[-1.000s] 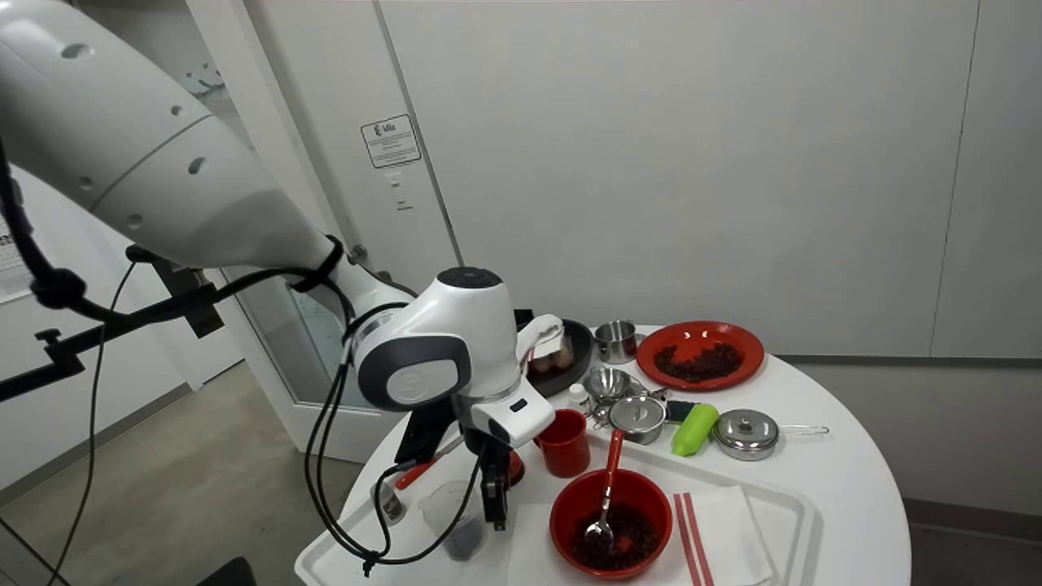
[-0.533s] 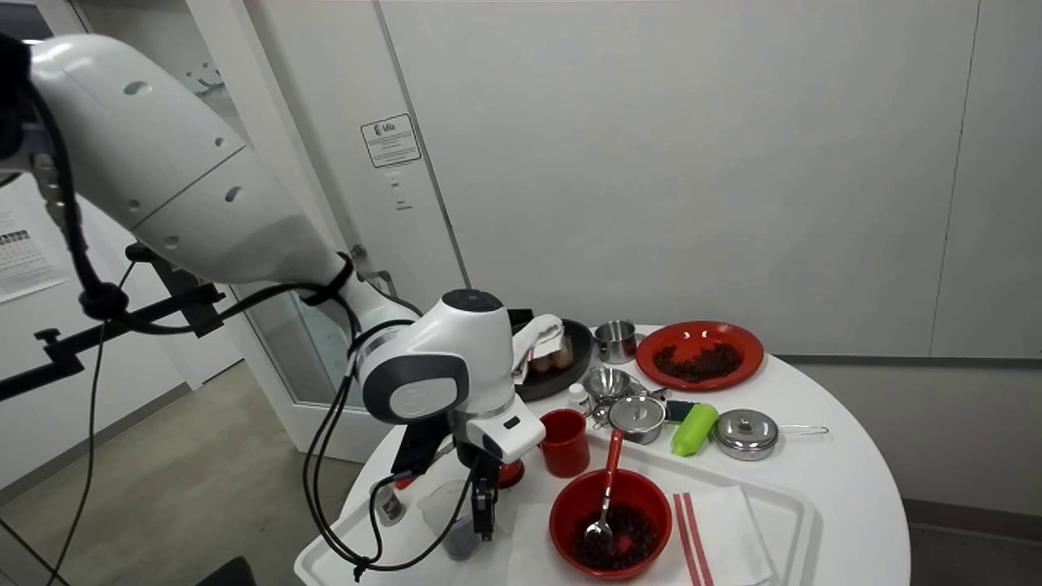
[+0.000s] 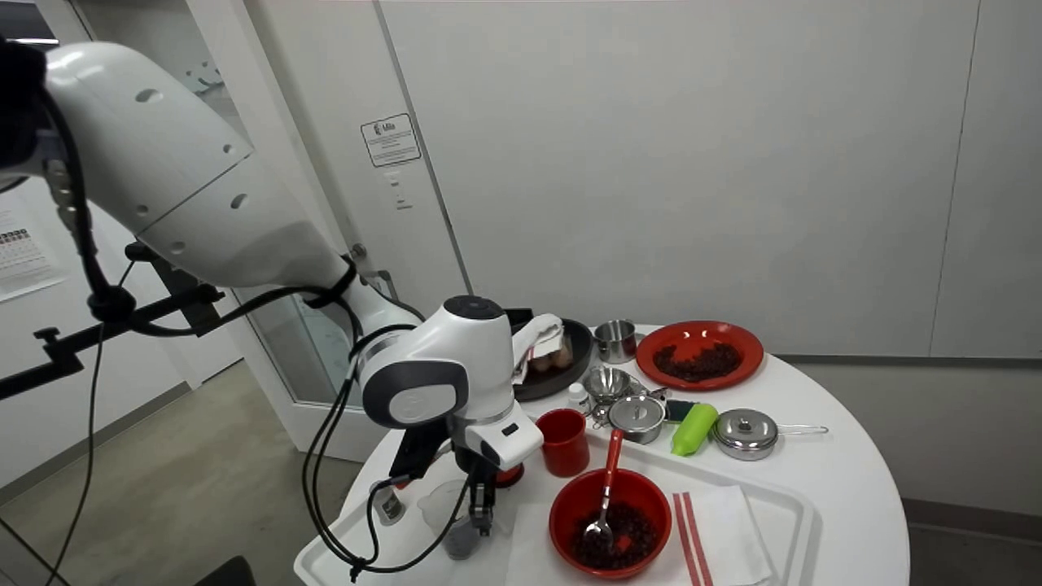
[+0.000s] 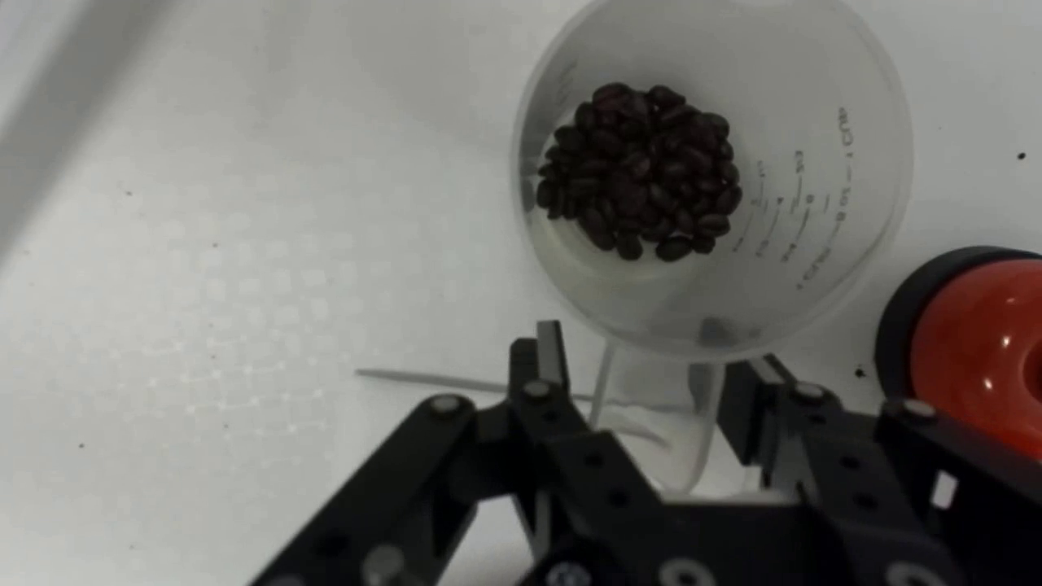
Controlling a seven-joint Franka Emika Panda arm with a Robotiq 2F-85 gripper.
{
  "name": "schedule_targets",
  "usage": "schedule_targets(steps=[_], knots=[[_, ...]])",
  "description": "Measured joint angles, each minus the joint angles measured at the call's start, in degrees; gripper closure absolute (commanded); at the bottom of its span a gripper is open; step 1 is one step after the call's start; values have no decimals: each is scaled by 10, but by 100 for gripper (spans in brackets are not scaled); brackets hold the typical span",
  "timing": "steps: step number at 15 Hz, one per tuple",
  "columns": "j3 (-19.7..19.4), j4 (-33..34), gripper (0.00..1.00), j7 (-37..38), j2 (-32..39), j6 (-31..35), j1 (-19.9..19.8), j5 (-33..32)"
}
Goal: Pour the contents of the cup into the bowl
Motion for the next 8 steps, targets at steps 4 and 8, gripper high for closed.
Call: schedule_targets(steps=[4,8], knots=[[-1,0,100,-1,0,0,0,1],[-2,0,98,-1,0,0,-1,1]])
